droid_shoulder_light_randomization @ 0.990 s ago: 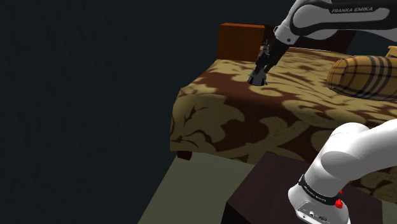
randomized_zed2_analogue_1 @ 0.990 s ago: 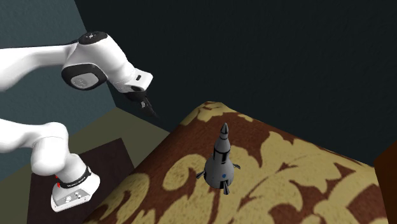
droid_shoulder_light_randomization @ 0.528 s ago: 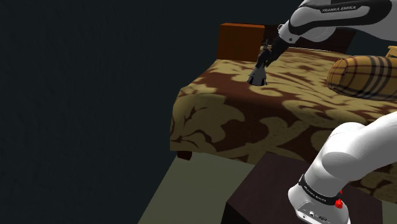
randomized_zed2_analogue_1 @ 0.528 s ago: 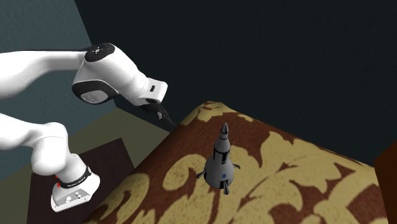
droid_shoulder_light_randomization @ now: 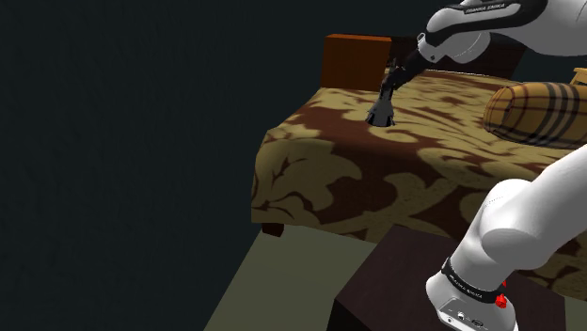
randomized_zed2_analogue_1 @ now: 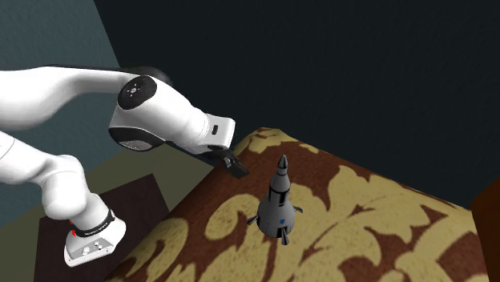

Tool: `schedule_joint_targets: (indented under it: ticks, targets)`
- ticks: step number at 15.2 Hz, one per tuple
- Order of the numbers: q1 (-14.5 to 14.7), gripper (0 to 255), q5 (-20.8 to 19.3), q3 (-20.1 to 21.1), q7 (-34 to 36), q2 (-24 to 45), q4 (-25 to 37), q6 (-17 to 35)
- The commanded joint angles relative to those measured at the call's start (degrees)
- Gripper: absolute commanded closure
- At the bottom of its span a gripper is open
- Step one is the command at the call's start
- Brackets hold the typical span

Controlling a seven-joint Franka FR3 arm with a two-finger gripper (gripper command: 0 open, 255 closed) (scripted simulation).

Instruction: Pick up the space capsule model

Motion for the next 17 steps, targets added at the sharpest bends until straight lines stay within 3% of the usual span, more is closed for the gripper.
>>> schedule_joint_targets:
  ticks: [1,4,6,9,17]
  targets:
    - [2.4,0,4.5,-4.6,-5.0,3.6,3.6,0.7]
    - [6.2,0,13.1,-11.7,-12.9,9.7,9.2,0.3]
    - [8.2,0,20.9,-17.0,-19.0,15.1,13.7,-1.5]
    - [7.1,0,34.2,-22.2,-27.5,24.8,20.4,-6.6]
    - [6.4,0,37.6,-21.1,-31.8,25.7,15.9,-3.1]
